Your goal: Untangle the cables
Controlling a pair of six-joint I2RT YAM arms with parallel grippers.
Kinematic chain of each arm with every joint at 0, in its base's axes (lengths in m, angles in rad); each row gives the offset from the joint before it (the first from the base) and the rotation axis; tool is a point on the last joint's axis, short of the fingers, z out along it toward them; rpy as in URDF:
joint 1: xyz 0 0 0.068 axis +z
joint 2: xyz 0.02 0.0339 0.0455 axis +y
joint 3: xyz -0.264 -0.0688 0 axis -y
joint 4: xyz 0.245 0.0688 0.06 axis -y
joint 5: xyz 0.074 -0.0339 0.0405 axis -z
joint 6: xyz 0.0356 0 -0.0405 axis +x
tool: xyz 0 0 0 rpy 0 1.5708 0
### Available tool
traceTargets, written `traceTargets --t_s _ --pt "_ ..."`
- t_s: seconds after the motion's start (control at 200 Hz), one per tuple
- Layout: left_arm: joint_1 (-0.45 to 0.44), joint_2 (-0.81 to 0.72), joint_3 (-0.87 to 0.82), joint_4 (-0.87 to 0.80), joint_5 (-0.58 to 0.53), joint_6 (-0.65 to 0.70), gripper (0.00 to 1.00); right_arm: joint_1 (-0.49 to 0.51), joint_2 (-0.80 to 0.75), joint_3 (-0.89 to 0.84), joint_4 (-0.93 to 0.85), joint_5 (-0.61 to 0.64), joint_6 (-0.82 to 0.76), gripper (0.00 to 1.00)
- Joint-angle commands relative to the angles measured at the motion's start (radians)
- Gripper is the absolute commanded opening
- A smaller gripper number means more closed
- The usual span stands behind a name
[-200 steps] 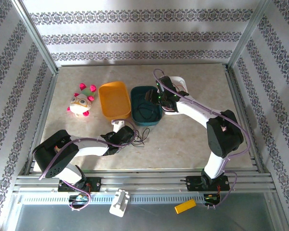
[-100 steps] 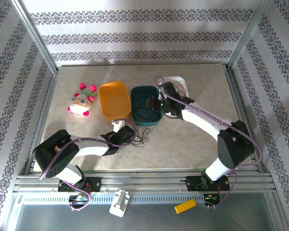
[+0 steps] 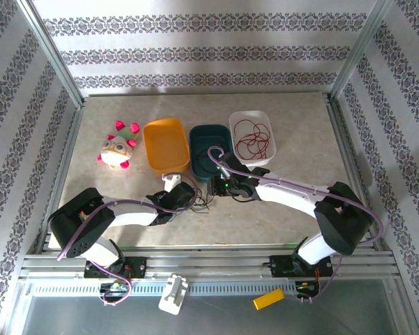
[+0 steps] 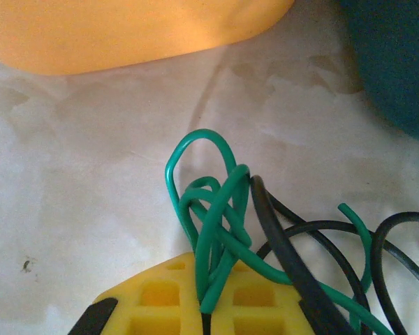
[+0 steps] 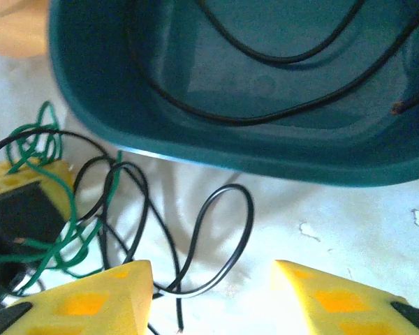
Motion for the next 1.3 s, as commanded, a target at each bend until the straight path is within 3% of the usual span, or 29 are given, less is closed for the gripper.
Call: traceTargets --t_s 0.0,0.235,0.43,0.73,1.079,1.169,1.299 --pt "0.022 0.05 -0.036 -0.154 -0.015 0.029 0.0 0.02 0.05 -0.01 0.031 0.053 0.054 0.47" --pt "0.022 0.051 -0.035 -0.157 -0.016 0.028 0.0 0.057 0.162 0.019 0.048 0.066 0.072 0.41" --pt "0.022 0.047 -0.038 -0.159 -0.02 0.024 0.0 0.077 0.172 0.011 0.038 0.131 0.111 0.0" --pt "0.022 0.051 -0.036 -0.159 -0.022 0.023 0.0 0.048 -0.065 -0.119 -0.089 0.39 0.291 0.0" --pt "0.022 0.068 -0.035 -0.149 -0.021 0.024 0.0 -0.098 -0.495 -0.224 -0.408 0.661 0.52 0.0" --pt "0.022 0.074 -0.033 -0.147 -0.019 0.027 0.0 -0.165 -0.606 -0.237 -0.465 0.682 0.53 0.0" --pt "0.022 0.077 -0.032 -0.141 -0.016 0.031 0.0 -0.27 -0.756 -0.269 -0.404 0.625 0.44 0.0"
